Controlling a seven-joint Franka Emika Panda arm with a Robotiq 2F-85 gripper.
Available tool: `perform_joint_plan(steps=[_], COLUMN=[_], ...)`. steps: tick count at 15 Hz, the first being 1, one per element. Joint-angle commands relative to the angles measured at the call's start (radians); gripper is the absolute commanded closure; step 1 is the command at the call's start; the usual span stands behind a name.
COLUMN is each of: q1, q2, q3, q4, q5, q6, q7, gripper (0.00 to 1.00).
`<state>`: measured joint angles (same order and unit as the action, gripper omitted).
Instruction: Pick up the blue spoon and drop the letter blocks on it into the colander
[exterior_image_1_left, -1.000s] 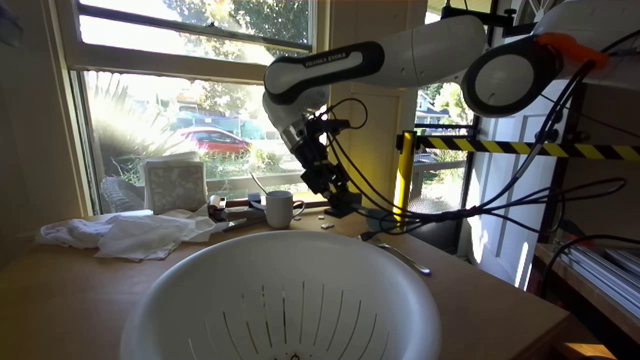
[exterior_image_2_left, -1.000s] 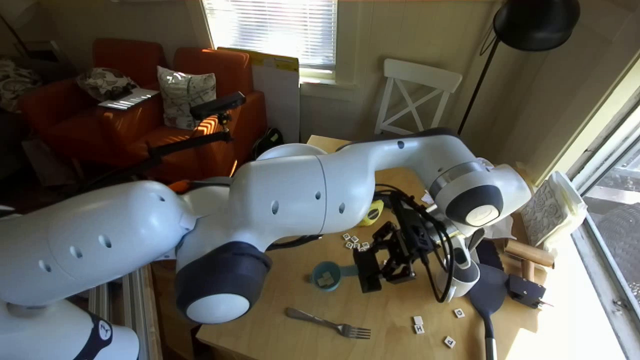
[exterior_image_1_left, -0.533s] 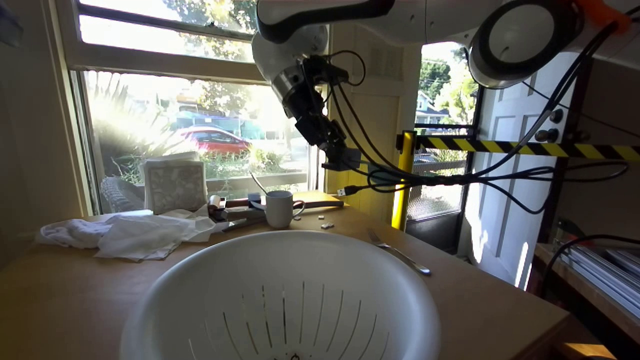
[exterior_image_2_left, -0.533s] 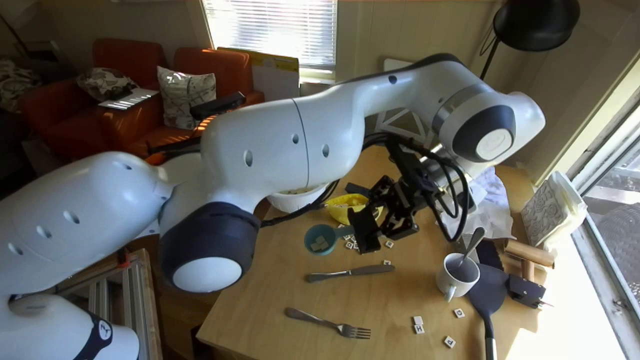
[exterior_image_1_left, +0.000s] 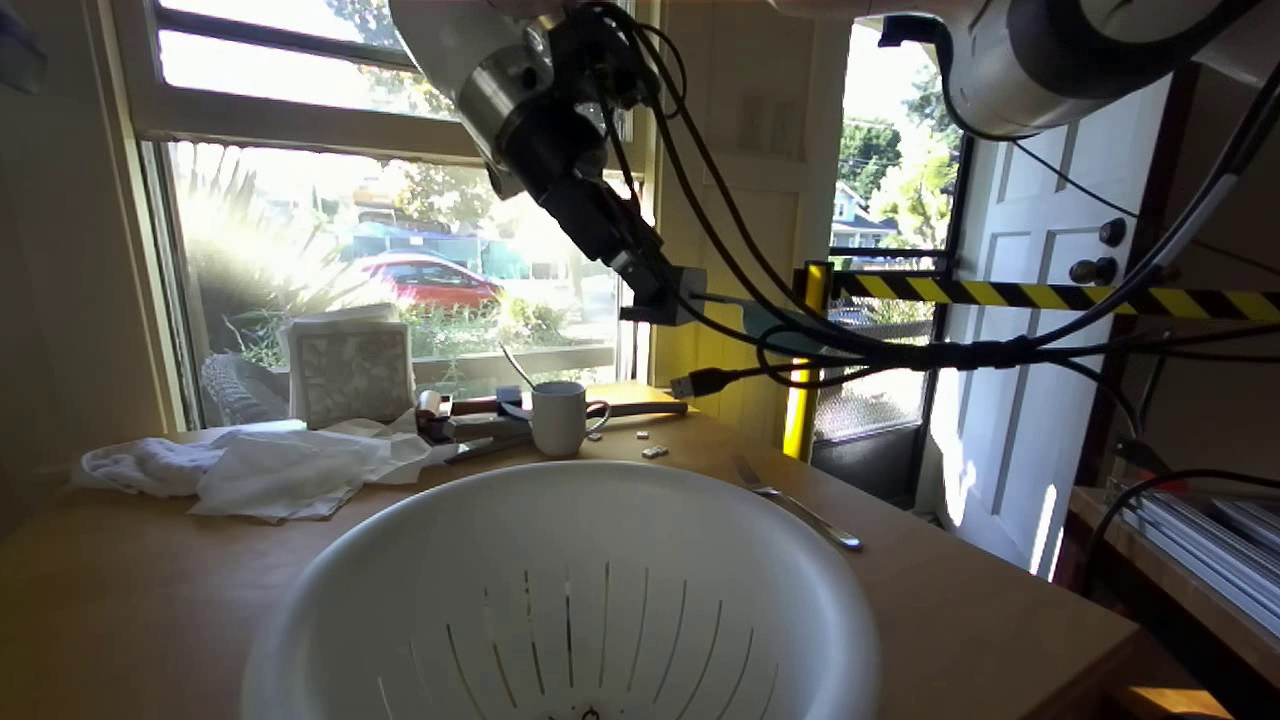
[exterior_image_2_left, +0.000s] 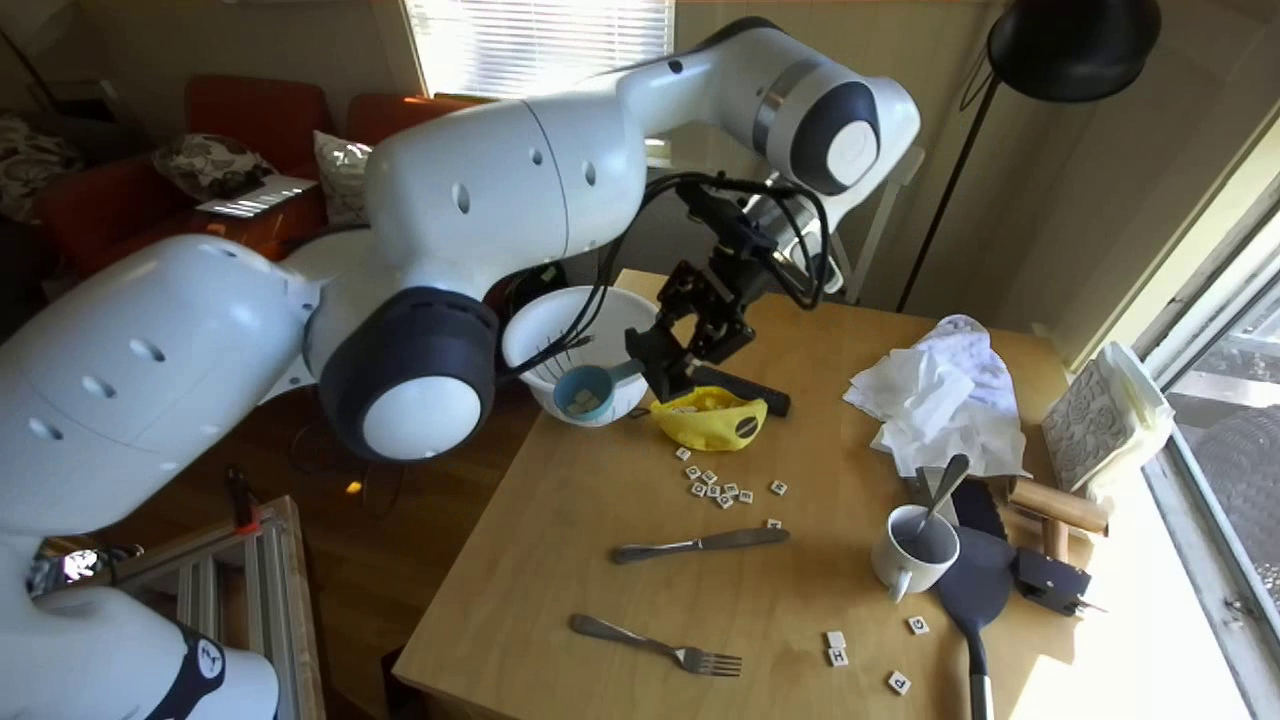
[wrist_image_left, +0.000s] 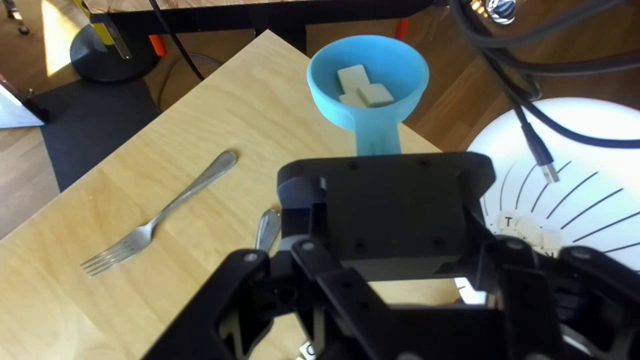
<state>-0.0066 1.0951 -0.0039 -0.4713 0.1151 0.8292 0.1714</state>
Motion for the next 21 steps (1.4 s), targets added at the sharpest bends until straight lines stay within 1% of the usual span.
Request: perform_joint_plan(steps=[1,4,6,7,9,11,14,18,21], q1=[0.091,0.142,0.157,0.16,0.154,0.137,0.108,0.029,-0.041], q2=[-0.003,0.008,-0.039,-0.012,-0.031,-0.036,-0.042,-0.038,-0.029], q3=[0.02,0.026,0.037,0.041,0.06,0.077,0.099,0.156,0.203], q4=[0.004,0.052,-0.01,0.044,0.021,0.022,0.022,0.015,0.008], q5=[-0.039,-0.034,-0.02,-0.01,0.007,0.027,0.052,0.149,0.224], q6=[0.0,0.004,0.062,0.065,0.143,0.21,0.267,0.338,0.366], q7=[-0.016,-0.011,-0.015,-0.01,-0.011,-0.006,-0.004,-0.012,-0.058], gripper=[0.65,0.65,0.65,0.65,0.65,0.65,0.65,0.65,0.65])
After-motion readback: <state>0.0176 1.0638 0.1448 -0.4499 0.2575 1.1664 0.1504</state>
